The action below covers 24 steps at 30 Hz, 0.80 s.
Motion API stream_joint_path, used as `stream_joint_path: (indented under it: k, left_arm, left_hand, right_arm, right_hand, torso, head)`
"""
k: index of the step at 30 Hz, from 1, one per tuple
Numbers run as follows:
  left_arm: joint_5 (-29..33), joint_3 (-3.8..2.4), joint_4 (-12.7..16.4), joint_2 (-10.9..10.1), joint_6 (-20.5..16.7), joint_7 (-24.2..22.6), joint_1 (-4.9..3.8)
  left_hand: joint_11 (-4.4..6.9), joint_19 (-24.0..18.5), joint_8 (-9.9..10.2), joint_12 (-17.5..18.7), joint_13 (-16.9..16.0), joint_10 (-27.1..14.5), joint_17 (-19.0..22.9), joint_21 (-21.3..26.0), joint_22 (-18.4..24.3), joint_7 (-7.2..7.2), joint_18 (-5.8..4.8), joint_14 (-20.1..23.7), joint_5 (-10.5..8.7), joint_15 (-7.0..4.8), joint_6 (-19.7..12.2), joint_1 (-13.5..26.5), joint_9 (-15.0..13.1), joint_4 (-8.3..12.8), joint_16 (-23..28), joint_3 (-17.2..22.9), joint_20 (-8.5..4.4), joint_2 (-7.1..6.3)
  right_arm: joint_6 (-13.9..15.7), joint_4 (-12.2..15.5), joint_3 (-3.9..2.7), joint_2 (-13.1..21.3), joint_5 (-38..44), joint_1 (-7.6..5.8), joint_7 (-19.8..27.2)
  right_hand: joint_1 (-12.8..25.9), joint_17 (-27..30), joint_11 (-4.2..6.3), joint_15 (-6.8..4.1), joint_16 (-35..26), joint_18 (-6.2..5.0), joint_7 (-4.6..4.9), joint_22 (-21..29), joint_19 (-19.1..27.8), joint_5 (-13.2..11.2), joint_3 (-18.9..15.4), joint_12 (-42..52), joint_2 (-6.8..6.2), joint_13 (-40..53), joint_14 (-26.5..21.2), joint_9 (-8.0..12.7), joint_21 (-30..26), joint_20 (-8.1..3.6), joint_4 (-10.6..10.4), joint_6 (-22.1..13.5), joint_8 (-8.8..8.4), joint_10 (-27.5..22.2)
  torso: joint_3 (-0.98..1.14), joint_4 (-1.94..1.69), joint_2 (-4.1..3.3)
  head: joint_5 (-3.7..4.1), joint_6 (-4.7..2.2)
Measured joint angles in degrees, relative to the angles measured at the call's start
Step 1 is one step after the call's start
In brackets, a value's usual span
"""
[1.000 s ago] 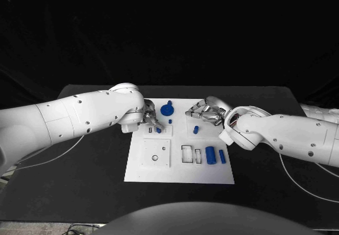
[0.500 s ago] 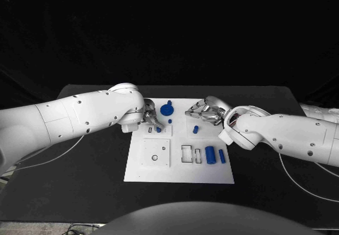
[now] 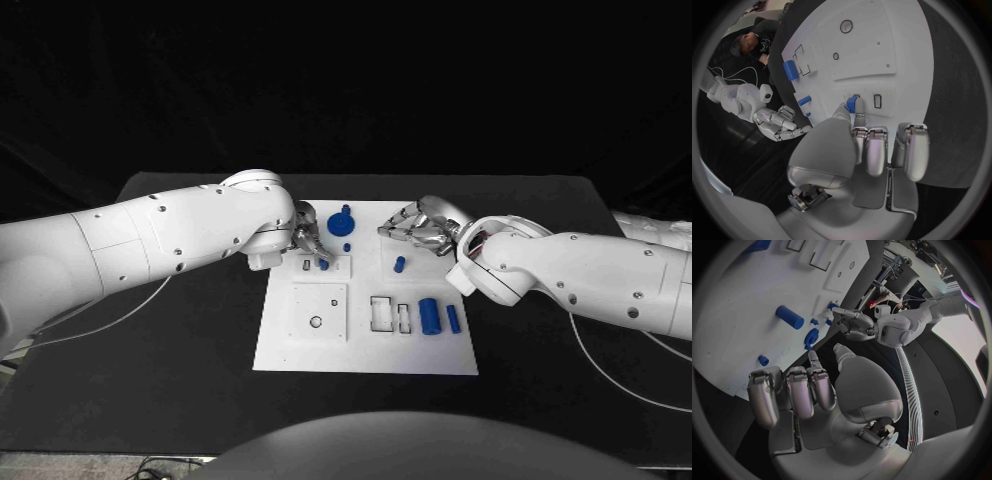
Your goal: Assemble the parts on the task board
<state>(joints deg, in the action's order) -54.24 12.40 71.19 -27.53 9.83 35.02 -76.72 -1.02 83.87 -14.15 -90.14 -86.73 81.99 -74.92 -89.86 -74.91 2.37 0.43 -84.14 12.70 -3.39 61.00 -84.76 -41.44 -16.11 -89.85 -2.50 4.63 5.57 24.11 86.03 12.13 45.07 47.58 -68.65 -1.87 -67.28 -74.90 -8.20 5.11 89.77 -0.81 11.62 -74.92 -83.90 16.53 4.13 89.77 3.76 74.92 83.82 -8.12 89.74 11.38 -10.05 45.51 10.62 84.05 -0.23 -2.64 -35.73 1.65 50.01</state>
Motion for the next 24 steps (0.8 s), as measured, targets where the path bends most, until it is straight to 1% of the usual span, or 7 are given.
stream_joint_path:
  k: [24]
  left_arm:
    - [-0.8,0.00,-0.3,0.1,0.8,0.0,-0.01]
  left_hand:
    - [0.00,0.0,0.1,-0.1,0.0,0.0,0.0,0.0,0.0,0.09,0.00,0.0,-0.08,0.00,0.1,-0.3,0.0,-0.1,0.0,0.3,0.00,0.02]
  right_arm:
    - [0.0,0.0,0.00,0.0,0.0,0.02,0.0]
  right_hand:
    - [0.0,0.0,0.00,0.00,0.0,0.00,0.00,0.0,0.0,0.0,0.0,0.0,0.00,0.0,0.0,0.0,0.0,0.00,0.0,0.0,0.00,0.0]
  torso:
    - [0.01,0.05,-0.01]
  head:
    - [-0.14,0.00]
